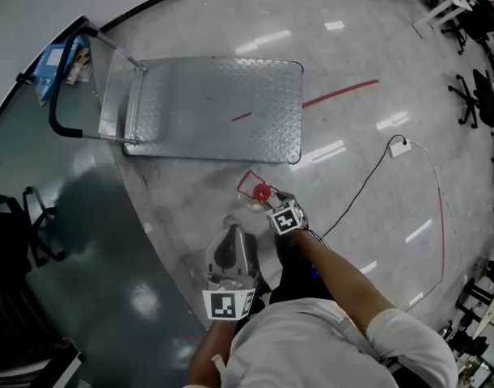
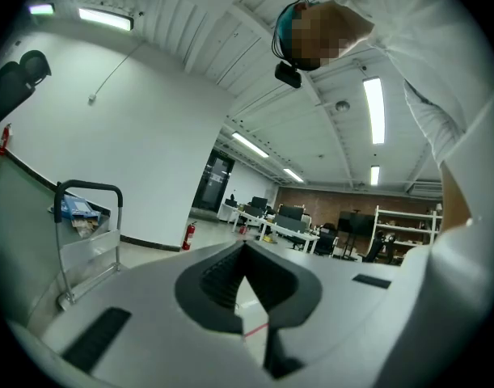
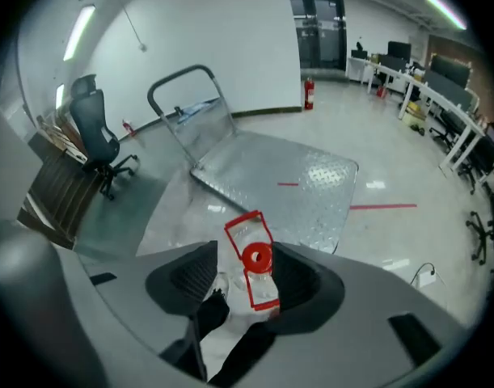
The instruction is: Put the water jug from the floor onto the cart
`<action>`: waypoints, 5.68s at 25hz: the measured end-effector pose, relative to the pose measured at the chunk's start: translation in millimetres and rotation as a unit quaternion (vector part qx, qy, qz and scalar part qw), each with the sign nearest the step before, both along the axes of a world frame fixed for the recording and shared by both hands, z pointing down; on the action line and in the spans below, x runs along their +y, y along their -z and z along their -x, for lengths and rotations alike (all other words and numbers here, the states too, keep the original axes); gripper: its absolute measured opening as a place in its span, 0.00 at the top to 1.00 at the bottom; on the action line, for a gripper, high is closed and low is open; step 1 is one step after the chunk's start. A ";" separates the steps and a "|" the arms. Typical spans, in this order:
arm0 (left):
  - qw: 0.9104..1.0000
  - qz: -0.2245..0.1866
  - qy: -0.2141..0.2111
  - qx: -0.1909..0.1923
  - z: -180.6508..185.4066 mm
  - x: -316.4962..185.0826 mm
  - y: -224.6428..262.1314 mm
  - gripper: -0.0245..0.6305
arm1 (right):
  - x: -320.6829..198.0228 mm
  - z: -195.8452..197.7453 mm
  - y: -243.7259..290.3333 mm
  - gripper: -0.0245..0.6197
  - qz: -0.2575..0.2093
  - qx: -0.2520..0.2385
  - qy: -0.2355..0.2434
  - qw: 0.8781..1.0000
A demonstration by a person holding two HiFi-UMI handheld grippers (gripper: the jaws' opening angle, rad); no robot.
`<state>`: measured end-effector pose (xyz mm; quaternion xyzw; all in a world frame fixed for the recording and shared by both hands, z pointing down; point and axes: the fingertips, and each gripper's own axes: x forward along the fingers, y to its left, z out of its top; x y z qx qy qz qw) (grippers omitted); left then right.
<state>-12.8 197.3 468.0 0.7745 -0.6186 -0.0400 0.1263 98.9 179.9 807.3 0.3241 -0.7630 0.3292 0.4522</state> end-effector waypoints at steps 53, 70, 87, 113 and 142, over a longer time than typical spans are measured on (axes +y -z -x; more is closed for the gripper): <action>0.999 -0.037 -0.011 0.029 104.4 -15.7 34.0 0.96 | -75.9 -1.0 98.8 0.53 0.029 0.059 -0.081 0.995; 0.998 -0.056 0.036 0.008 95.8 -196.7 58.0 0.96 | -229.9 36.5 110.3 0.53 0.022 0.033 -0.014 0.999; 0.999 -0.050 -0.011 0.006 102.2 -333.9 47.1 0.96 | -355.7 54.2 73.5 0.53 0.013 0.053 -0.028 0.998; 0.999 -0.013 -0.047 -0.006 104.6 -389.5 22.1 0.96 | -396.5 60.7 18.8 0.53 0.070 0.046 -0.070 0.994; 0.992 -0.087 -0.091 0.015 55.8 -340.9 88.6 0.96 | -328.4 17.4 372.6 0.94 -0.434 -0.139 -0.153 0.877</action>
